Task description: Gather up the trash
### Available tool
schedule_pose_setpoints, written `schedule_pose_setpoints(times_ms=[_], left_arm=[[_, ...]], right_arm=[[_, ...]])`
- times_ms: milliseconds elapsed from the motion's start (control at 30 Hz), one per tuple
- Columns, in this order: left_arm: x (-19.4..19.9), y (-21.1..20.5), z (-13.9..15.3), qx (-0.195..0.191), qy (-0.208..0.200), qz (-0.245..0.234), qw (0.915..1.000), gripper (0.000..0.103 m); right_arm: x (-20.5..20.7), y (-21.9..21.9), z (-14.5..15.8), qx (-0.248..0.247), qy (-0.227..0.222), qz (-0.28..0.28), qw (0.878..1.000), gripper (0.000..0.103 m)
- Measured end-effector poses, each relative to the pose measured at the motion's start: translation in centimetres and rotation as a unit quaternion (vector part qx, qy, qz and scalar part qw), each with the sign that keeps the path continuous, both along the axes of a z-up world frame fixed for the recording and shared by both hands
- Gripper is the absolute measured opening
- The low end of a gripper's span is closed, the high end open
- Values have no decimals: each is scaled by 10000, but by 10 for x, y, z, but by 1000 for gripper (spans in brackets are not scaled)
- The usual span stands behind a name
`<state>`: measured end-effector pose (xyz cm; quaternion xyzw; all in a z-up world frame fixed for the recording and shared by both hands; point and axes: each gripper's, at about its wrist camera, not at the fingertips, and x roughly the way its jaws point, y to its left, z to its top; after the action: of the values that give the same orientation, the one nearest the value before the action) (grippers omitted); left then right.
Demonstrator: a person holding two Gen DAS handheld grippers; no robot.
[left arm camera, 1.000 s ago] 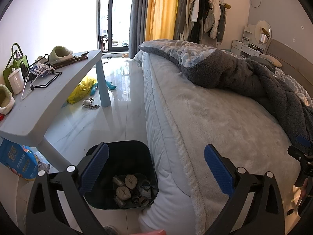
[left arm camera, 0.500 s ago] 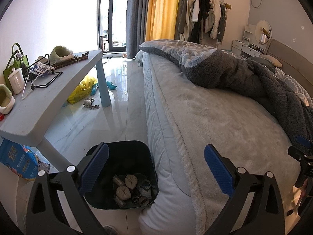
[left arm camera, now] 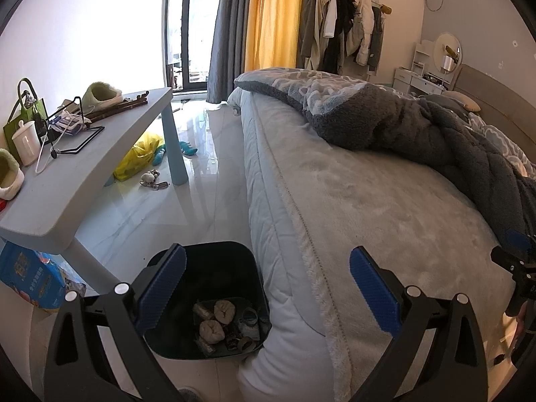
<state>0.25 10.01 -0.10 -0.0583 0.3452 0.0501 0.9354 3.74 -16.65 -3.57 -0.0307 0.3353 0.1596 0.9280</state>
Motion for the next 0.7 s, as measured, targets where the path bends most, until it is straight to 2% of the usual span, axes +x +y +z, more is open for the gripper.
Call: schedule_pose_setpoints(times_ms=[700], left_arm=[[1, -1, 3, 54, -10, -33, 10000, 100]], right_arm=[[0, 0, 0, 2, 0, -3, 10000, 100]])
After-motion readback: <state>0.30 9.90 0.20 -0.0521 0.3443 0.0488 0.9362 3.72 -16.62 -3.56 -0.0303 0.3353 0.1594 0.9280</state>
